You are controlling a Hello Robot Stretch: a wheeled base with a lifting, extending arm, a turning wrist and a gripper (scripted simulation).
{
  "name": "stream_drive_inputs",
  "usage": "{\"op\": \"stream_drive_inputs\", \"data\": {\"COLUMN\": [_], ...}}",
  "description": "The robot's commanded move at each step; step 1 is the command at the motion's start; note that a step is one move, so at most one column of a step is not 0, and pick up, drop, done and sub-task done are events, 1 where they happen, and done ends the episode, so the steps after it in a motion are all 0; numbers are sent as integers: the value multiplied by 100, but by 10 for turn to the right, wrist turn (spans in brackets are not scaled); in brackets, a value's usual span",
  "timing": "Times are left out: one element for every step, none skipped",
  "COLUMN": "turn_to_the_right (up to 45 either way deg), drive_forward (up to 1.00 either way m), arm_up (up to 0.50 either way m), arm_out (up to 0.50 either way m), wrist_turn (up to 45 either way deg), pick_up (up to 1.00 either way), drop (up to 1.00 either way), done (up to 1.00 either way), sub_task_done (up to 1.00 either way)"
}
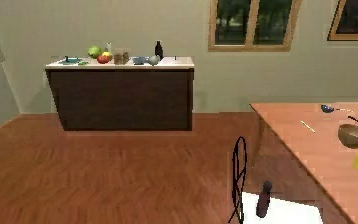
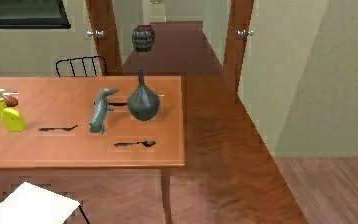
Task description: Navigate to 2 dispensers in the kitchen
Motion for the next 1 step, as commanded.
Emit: {"op": "stream_drive_inputs", "data": {"turn_to_the_right": [450], "drive_forward": [0], "arm_up": [0], "arm_out": [0], "wrist_turn": [0], "pick_up": [0], "drop": [0], "done": [0], "sub_task_done": [0]}}
